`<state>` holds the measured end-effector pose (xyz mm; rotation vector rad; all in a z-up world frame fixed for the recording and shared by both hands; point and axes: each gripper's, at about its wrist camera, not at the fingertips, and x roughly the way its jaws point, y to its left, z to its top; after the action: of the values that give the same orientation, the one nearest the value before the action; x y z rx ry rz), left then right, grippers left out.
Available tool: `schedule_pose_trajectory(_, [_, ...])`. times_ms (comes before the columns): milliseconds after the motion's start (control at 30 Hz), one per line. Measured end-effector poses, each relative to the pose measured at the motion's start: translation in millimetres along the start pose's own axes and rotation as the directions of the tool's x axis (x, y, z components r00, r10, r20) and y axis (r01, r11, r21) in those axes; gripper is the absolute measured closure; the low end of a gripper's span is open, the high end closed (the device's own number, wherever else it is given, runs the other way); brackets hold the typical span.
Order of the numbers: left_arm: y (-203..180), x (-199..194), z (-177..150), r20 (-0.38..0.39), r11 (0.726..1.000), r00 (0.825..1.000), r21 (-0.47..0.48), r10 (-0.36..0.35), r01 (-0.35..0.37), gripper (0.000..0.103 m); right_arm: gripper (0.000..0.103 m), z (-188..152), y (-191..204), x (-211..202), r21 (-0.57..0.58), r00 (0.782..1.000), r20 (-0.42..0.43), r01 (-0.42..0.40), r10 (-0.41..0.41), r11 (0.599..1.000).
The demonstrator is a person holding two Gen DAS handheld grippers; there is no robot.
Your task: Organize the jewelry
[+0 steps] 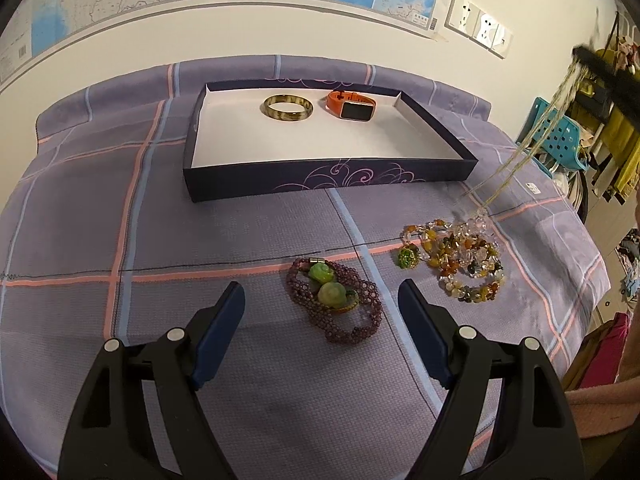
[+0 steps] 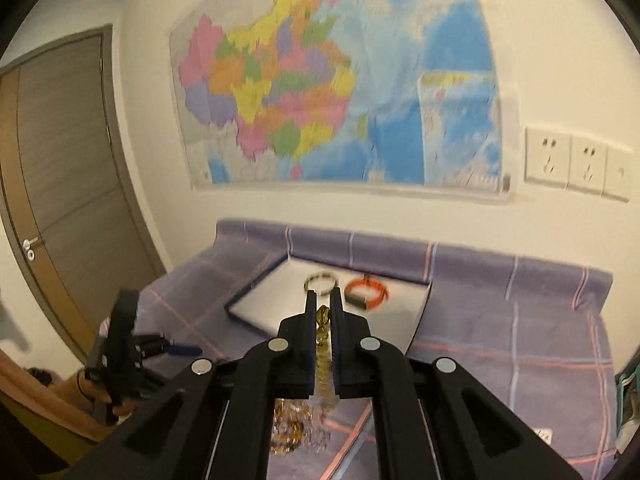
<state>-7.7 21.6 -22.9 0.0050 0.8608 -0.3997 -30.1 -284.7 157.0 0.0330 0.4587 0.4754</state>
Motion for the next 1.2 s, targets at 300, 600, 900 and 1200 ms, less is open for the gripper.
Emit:
schedule_pose_trajectory(300, [-1.0, 1.8, -3.6, -0.010, 1.000, 1.000, 0.014, -0.005, 0.006, 0.030, 0.098, -19.1, -15.7, 6.8, 0.024, 0.997, -0.065, 0.052, -0.050, 0.998])
schedule_pose_trajectory(600, [-2.2, 6.8, -9.4, -0.048, 0.999, 0.998, 0.036, -0.033, 0.034, 0.046, 0.098, -98.7, -30.2, 57.7, 0.097, 0.950, -0.309, 0.075, -0.041, 0.993])
schedule_pose_trajectory(900, [-0.6, 8.3, -8.7, -0.054, 0.999, 0.998, 0.039, -0.032, 0.034, 0.079, 0.098, -130.3, -32.7, 76.4, 0.128, 0.918, -0.395, 0.083, -0.026, 0.988])
schedule_pose_trajectory(1200, [2.4, 0.7, -7.9, -0.040, 0.998, 0.999, 0.065, -0.003, 0.005, 0.062, 0.093, -134.9, -39.3, 79.6, 0.152, 0.916, -0.401, 0.095, -0.026, 0.984])
